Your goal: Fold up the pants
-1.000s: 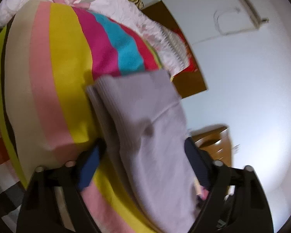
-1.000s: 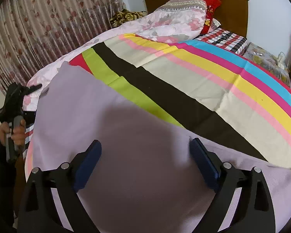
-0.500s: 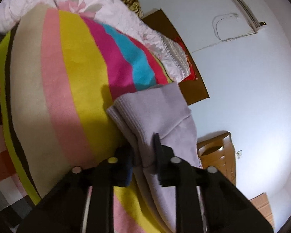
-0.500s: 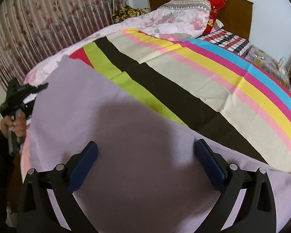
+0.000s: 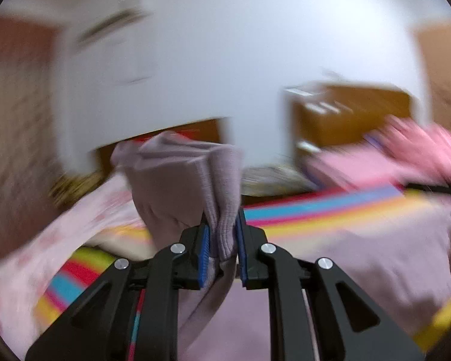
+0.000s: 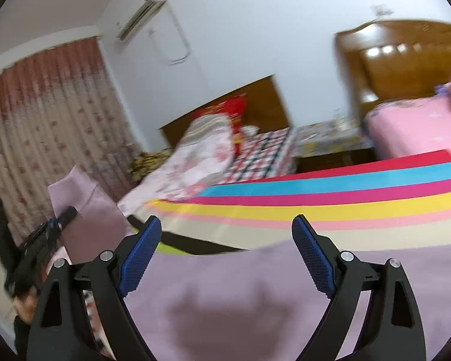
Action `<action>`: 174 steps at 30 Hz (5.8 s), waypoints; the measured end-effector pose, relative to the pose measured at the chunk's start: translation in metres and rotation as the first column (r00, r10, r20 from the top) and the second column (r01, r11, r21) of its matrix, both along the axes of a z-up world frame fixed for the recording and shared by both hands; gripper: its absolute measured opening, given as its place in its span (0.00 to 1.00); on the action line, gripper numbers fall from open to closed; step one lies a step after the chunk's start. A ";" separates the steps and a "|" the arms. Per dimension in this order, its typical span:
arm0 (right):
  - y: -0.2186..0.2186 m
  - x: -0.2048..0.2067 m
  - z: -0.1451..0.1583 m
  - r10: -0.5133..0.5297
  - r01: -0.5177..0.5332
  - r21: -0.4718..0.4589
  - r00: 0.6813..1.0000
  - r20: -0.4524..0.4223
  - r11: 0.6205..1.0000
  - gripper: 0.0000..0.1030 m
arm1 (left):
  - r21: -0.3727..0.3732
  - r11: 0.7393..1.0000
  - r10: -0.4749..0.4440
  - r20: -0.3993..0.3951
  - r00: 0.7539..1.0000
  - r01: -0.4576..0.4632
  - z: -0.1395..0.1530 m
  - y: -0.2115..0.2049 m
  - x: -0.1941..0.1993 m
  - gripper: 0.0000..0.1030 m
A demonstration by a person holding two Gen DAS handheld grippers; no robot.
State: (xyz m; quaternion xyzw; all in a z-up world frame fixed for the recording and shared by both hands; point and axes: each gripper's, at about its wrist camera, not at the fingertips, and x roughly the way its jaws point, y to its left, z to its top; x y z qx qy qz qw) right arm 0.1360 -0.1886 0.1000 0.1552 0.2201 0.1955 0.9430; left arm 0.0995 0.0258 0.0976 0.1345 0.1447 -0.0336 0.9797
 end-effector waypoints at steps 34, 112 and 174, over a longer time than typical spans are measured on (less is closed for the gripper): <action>0.060 -0.001 -0.118 0.196 -0.161 0.112 0.814 -0.546 0.981 0.59 | -0.284 0.945 0.061 -0.334 0.941 -0.162 -0.117 0.092 -0.038 0.98; 0.101 -0.045 -0.106 0.238 -0.311 -0.218 0.922 -0.306 0.925 0.30 | -0.086 0.993 0.025 -0.544 0.839 -0.086 -0.126 0.052 0.027 0.99; 0.067 -0.039 -0.099 0.245 -0.365 -0.316 0.900 -0.361 0.876 0.78 | -0.109 0.982 0.066 -0.560 0.826 -0.152 -0.125 0.072 0.134 0.99</action>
